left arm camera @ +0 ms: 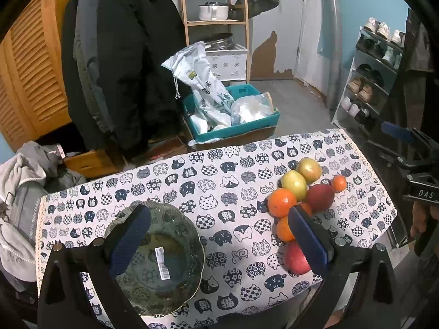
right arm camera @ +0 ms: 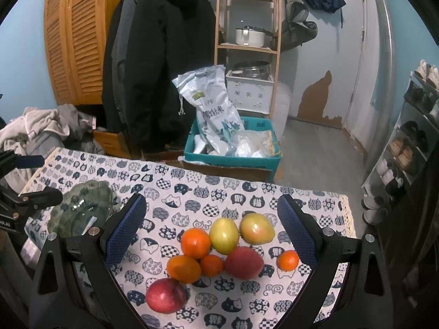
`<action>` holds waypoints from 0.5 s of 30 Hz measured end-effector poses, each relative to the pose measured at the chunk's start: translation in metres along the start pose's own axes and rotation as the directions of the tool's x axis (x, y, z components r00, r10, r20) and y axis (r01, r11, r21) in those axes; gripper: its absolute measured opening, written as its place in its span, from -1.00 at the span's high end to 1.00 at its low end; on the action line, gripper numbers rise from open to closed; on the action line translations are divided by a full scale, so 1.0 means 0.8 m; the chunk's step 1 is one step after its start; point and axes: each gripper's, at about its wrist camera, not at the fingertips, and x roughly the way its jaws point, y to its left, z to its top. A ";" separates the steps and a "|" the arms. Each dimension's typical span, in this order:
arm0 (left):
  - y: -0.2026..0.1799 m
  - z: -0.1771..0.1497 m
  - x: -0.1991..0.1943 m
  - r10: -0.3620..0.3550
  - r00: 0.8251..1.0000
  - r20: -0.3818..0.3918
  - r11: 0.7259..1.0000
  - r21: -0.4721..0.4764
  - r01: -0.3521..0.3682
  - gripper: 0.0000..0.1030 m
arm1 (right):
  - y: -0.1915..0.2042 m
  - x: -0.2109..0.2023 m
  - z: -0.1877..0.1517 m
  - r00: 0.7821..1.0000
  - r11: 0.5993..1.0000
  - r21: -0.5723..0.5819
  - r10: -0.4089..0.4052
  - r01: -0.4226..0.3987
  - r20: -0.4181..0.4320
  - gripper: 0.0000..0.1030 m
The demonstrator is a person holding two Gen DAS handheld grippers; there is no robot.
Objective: Organize fruits
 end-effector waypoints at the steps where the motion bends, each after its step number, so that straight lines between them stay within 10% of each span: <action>1: 0.000 -0.001 0.000 0.000 1.000 0.001 1.000 0.001 0.000 -0.96 | 0.000 0.000 0.000 1.000 1.000 0.000 0.001 -0.001 0.000 -0.83; 15: -0.004 0.002 0.003 0.000 1.000 -0.011 1.000 0.004 0.001 -0.96 | 0.003 0.002 -0.001 1.000 1.000 -0.002 0.003 -0.003 -0.005 -0.83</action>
